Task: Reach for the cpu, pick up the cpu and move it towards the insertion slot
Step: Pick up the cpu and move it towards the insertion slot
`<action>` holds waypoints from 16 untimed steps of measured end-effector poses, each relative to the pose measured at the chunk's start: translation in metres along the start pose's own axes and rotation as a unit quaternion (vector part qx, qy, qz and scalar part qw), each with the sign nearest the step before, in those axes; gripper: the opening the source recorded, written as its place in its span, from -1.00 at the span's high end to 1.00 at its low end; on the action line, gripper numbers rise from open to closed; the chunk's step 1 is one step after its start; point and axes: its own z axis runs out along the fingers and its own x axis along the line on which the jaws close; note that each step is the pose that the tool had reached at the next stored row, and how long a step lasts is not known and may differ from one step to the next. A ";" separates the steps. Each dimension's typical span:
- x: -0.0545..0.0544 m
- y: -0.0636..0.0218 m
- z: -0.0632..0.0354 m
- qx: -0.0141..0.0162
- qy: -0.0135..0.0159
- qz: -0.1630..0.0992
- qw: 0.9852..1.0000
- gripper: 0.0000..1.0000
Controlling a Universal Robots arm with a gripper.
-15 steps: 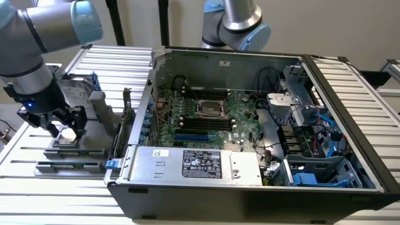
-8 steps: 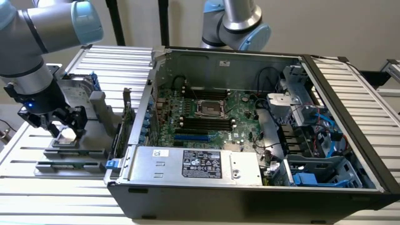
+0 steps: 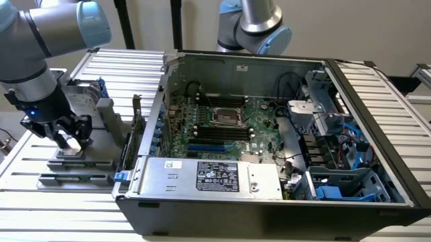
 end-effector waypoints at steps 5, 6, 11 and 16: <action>0.000 0.0000 -0.0128 0.000 0.000 0.000 1.000 -0.09; 0.000 0.0000 -0.0173 0.000 0.000 0.000 1.000 -0.09; -0.001 0.0001 -0.0401 0.000 0.000 0.000 1.000 -0.09; -0.007 0.0000 -0.0629 0.000 0.000 0.000 1.000 -0.09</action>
